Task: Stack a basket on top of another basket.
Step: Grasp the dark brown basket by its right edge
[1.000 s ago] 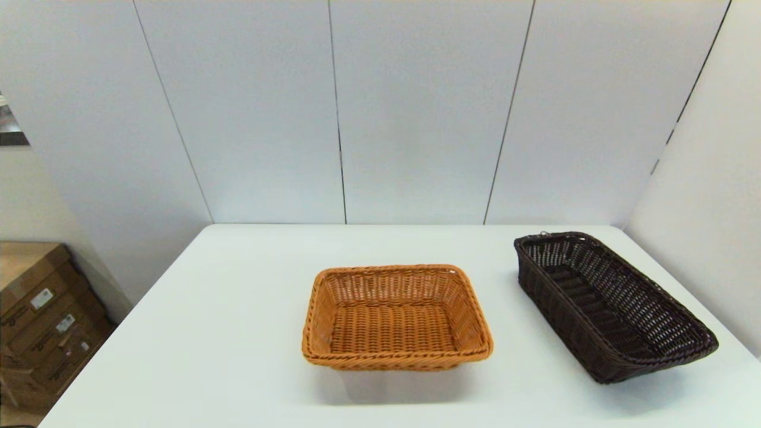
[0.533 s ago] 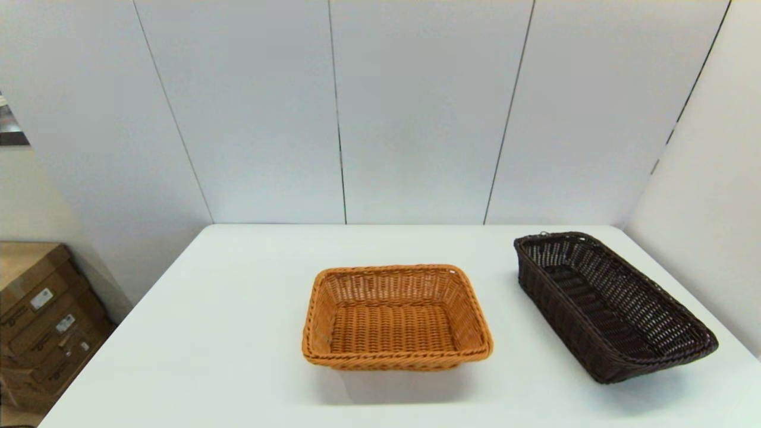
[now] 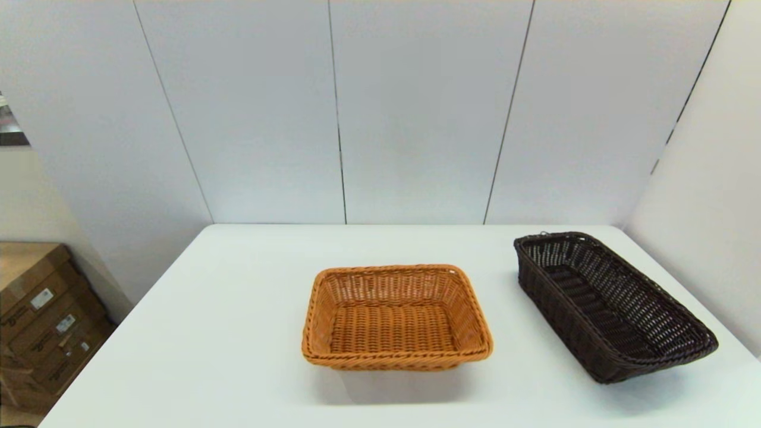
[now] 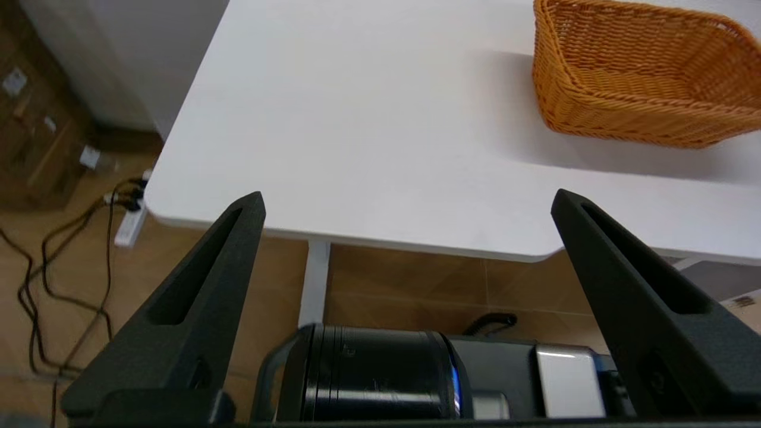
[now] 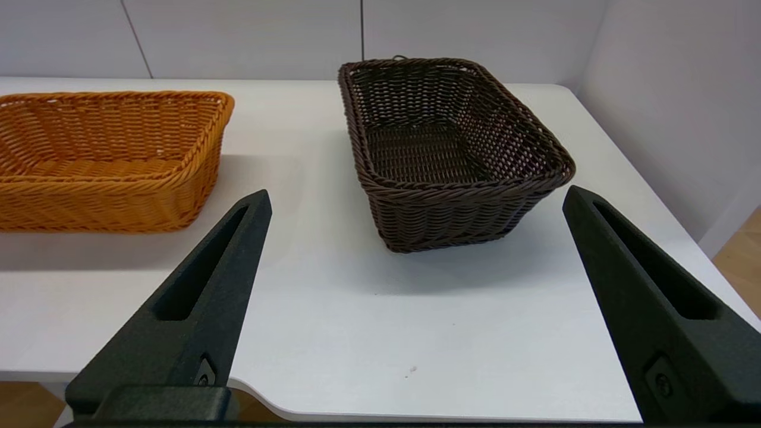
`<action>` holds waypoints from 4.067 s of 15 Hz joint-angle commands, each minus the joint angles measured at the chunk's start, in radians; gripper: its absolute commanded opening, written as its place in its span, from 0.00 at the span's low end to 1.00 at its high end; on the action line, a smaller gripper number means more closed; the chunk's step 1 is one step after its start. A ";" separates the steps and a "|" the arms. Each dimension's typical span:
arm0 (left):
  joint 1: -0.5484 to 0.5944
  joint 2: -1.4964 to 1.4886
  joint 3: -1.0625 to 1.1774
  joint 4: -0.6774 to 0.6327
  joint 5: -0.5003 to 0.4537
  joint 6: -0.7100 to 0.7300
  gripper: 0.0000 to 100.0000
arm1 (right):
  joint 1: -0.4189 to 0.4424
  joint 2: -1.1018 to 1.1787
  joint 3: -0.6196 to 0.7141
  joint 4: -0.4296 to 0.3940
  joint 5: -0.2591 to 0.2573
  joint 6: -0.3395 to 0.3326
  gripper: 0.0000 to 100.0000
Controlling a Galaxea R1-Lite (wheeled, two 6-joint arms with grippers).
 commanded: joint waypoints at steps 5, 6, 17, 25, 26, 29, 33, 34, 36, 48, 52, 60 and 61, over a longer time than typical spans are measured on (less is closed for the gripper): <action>-0.003 -0.076 0.527 -0.740 0.070 0.128 1.00 | 0.000 0.000 0.002 -0.001 0.000 0.000 1.00; -0.003 -0.076 0.563 -0.797 0.061 0.125 1.00 | 0.000 0.000 0.002 -0.001 0.002 0.000 1.00; -0.003 -0.076 0.596 -0.835 0.059 0.074 1.00 | -0.001 0.041 -0.144 0.131 -0.043 -0.006 1.00; -0.003 -0.076 0.596 -0.835 0.059 0.068 1.00 | -0.021 0.688 -0.528 0.236 -0.058 -0.005 1.00; -0.003 -0.076 0.596 -0.835 0.059 0.068 1.00 | -0.024 0.785 -0.568 0.237 -0.077 0.012 1.00; -0.003 -0.076 0.596 -0.835 0.059 0.069 1.00 | 0.014 1.079 -0.681 0.242 -0.120 0.168 1.00; -0.003 -0.076 0.596 -0.835 0.059 0.068 1.00 | 0.054 1.305 -0.770 0.266 -0.175 0.406 1.00; -0.003 -0.076 0.596 -0.835 0.059 0.068 1.00 | 0.054 1.340 -0.778 0.266 -0.189 0.448 1.00; -0.003 -0.076 0.596 -0.835 0.059 0.068 1.00 | 0.052 1.402 -0.788 0.277 -0.210 0.569 1.00; -0.003 -0.076 0.596 -0.835 0.059 0.066 1.00 | -0.064 1.618 -0.850 0.371 -0.279 0.877 1.00; -0.003 -0.076 0.596 -0.835 0.059 0.065 1.00 | -0.063 1.708 -0.874 0.369 -0.279 0.929 1.00; -0.003 -0.076 0.596 -0.835 0.059 0.065 1.00 | -0.063 1.848 -0.897 0.366 -0.273 1.007 1.00; -0.003 -0.076 0.596 -0.835 0.059 0.065 1.00 | -0.064 1.853 -0.902 0.367 -0.272 1.007 1.00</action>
